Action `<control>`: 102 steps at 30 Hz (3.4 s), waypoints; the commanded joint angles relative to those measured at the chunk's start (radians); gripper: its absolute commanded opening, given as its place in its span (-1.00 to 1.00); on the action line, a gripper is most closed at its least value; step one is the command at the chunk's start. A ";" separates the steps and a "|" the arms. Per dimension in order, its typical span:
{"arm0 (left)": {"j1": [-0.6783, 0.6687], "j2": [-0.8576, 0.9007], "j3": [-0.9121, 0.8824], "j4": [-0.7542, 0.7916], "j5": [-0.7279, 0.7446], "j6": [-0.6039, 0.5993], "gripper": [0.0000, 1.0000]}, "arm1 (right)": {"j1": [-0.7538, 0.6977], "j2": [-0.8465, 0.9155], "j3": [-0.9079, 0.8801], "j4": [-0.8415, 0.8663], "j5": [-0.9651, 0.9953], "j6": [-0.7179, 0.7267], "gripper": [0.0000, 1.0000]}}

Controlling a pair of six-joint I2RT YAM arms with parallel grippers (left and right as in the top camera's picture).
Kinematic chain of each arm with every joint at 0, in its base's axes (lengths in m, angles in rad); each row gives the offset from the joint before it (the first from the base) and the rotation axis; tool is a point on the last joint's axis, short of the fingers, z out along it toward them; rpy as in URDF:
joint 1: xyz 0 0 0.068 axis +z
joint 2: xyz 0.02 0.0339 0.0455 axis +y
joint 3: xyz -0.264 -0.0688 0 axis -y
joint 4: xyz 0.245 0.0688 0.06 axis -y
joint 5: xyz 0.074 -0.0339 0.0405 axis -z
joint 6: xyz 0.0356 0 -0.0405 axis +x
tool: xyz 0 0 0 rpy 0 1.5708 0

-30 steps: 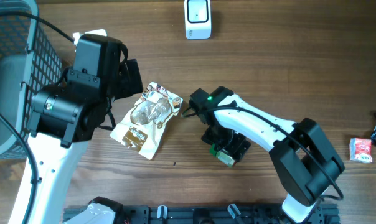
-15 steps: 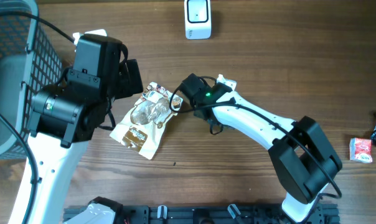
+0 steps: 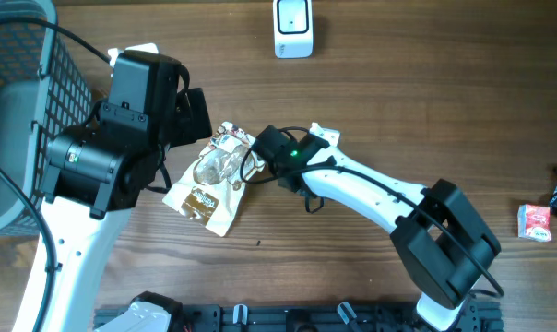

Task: Scan the item barcode

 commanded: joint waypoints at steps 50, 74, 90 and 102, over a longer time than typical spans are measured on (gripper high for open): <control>0.007 0.094 -0.002 0.000 0.005 0.013 1.00 | -0.458 0.187 0.195 -0.126 -0.723 -0.521 1.00; 0.007 0.094 -0.002 -0.012 0.005 0.012 1.00 | -0.435 0.179 0.502 -0.562 -0.596 -0.570 0.99; 0.007 0.094 -0.002 -0.046 -0.086 0.015 1.00 | -0.333 0.179 0.254 -0.354 -0.591 -0.546 1.00; 0.007 0.094 -0.002 -0.058 -0.086 0.015 1.00 | -0.333 0.179 0.246 -0.356 -0.591 -0.505 1.00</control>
